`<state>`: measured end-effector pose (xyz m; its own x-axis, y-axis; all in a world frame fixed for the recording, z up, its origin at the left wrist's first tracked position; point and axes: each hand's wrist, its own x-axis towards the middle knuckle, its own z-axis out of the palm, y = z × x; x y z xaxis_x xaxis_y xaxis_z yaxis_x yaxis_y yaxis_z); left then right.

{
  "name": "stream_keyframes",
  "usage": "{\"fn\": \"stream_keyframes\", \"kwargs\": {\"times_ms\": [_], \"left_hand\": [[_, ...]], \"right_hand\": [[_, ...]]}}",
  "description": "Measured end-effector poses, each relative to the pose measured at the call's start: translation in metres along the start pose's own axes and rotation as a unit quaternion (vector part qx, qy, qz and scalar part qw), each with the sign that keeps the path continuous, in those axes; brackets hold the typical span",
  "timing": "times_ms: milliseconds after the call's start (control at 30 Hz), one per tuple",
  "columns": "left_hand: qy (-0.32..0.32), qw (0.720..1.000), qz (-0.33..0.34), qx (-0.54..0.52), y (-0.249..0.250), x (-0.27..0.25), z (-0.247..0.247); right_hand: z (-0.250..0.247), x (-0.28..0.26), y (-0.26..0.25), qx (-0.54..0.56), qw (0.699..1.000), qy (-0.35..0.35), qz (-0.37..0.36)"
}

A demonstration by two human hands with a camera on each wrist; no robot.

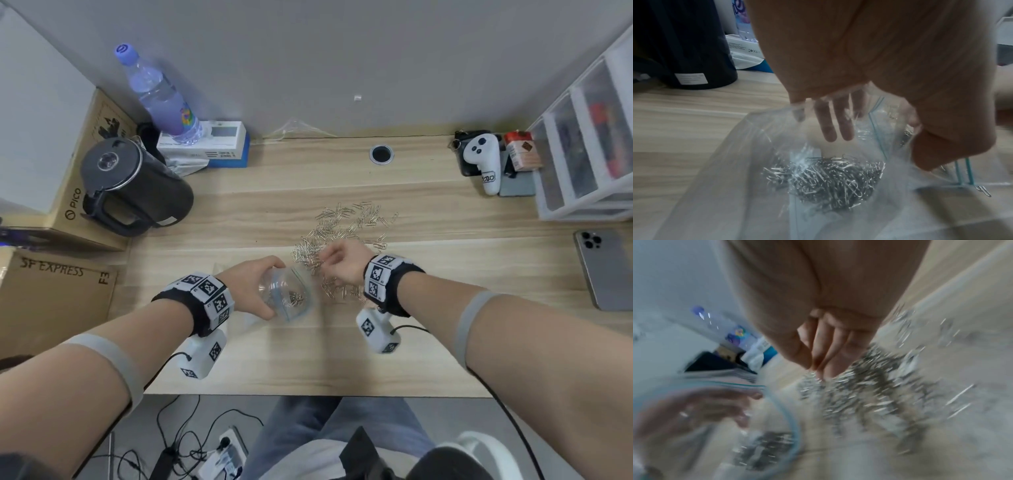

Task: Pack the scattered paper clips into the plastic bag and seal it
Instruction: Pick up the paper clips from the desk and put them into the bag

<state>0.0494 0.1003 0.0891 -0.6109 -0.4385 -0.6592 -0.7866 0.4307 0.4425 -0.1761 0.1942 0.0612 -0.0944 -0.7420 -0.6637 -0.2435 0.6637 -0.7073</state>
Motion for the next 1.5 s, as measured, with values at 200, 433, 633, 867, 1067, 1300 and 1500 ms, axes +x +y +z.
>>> {"fn": "stream_keyframes", "kwargs": {"times_ms": [200,433,633,867,1067,1300,1500], "left_hand": [[-0.01,1.0,-0.013,0.0,-0.002,-0.001,-0.006],[-0.014,1.0,-0.009,-0.01,-0.003,0.005,-0.001],[-0.023,1.0,-0.015,-0.014,-0.006,0.005,0.001],[-0.035,0.999,-0.022,-0.001,-0.004,0.007,-0.003],[-0.031,0.999,-0.018,-0.002,-0.004,0.007,-0.006],[-0.028,0.999,-0.019,-0.019,-0.007,0.006,-0.005],[-0.022,0.999,-0.026,-0.031,-0.008,0.008,-0.006]], "right_hand": [[-0.061,-0.004,0.031,-0.258,0.959,0.029,0.113],[-0.053,-0.017,0.046,-0.116,0.956,-0.12,0.24],[-0.03,-0.001,0.048,-0.048,0.969,-0.112,0.215],[-0.033,0.015,0.029,0.143,0.965,-0.081,0.205],[-0.018,0.009,0.035,0.034,0.963,-0.174,0.205],[0.005,0.009,0.029,0.056,0.979,-0.126,0.151],[-0.019,0.021,0.027,-0.039,0.995,0.085,0.024]]}}
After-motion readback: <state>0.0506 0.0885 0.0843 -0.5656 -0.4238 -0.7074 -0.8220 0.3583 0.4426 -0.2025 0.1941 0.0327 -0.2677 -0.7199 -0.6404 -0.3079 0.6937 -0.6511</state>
